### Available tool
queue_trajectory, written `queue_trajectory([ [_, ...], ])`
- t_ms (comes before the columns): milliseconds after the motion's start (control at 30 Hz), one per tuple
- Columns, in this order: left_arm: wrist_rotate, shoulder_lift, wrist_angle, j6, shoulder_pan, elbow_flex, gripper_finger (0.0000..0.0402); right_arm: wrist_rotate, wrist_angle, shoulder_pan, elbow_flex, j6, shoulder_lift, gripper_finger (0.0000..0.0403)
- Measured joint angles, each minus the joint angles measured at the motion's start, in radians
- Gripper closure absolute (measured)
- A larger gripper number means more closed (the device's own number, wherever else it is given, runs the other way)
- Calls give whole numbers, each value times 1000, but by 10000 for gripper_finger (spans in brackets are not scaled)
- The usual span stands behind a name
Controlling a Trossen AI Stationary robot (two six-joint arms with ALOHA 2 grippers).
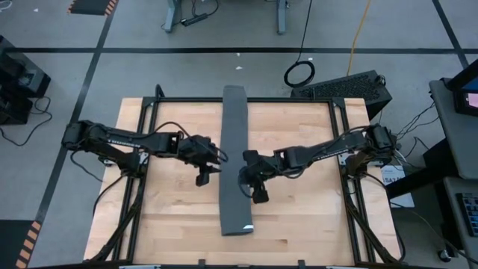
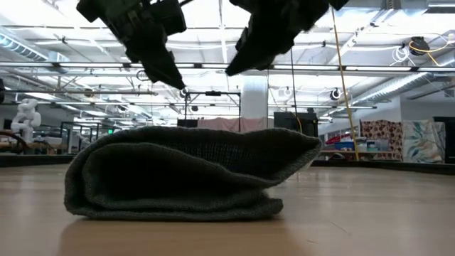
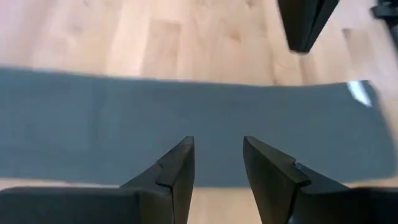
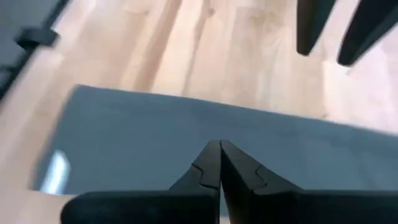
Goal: Roll towel into tight, uniform cylinder
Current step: Roll the towel
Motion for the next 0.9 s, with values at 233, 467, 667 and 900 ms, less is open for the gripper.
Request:
queue_trajectory([
  [233, -167, 0, 86, 92, -70, 0, 260, 87, 20, -36, -61, -79, 0, 403],
  [467, -277, 17, 177, 44, -241, 0, 260, 129, 136, -7, -170, 69, 0, 403],
  [667, -446, 100, 357, -68, -416, 1, 260, 128, 476, 115, -375, 186, 2, 403],
  [900, -543, 250, 360, -202, -453, 1, 261, 274, 659, 220, -425, 303, 33, 403],
])
